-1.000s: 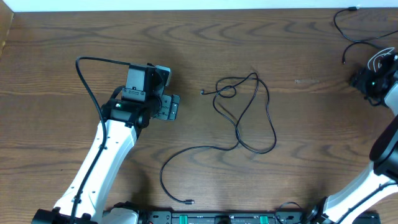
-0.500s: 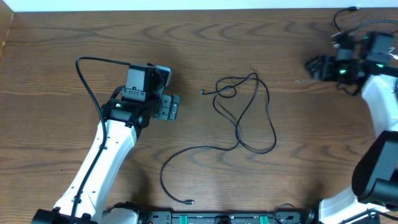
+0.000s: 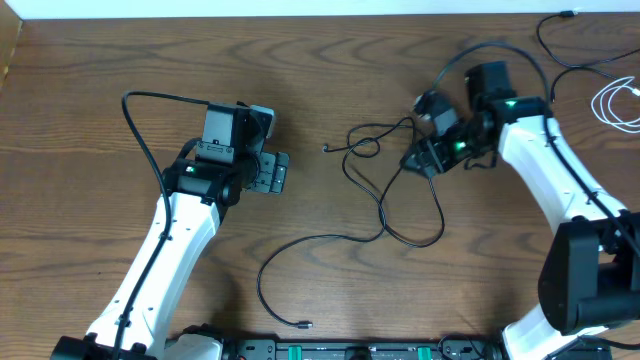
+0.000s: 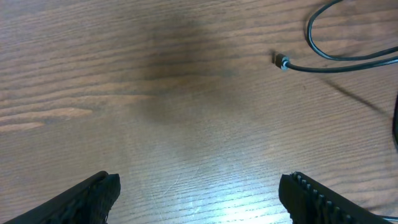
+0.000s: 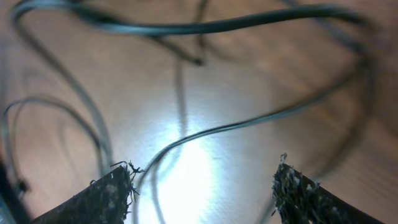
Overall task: Untangle cables
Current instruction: 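Move the right gripper back to the remaining black cable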
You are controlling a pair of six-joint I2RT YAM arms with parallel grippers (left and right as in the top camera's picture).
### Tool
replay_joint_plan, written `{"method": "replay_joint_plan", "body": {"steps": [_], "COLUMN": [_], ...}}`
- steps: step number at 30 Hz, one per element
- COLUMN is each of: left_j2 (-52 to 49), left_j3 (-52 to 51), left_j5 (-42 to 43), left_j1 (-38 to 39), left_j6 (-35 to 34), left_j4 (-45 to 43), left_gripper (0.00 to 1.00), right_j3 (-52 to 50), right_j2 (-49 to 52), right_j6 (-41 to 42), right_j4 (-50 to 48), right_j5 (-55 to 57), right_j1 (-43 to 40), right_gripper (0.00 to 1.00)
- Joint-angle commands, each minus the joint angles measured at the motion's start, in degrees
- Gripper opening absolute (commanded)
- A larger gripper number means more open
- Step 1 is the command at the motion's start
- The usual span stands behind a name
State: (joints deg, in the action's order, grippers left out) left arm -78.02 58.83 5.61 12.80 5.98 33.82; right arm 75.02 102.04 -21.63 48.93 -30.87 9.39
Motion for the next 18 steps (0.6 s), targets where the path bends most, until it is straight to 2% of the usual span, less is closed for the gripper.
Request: {"method": "replay_joint_plan", "body": {"steps": [1,7,18], "left_j2": [-0.2,-0.2,-0.2], "left_j3": [0.5,0.5,0.5], "left_j5": [-0.7,-0.7,-0.7], "left_j1": [-0.2,-0.2,-0.2], "left_j6": [-0.3,-0.3,-0.3], "left_j4": [0.0,0.0,0.0], "left_gripper": [0.87,0.87,0.87], "right_j3": [0.2,0.2,0.1], "right_j2": [0.1,0.1,0.1], "right_j6": [-3.3,-3.4,-10.6], "right_j4": [1.3,3.0,8.3], "right_j5": [-2.5,-2.5,-1.9], "right_j1": [3.5,8.2,15.6], "right_gripper": [0.73,0.74,0.76]}}
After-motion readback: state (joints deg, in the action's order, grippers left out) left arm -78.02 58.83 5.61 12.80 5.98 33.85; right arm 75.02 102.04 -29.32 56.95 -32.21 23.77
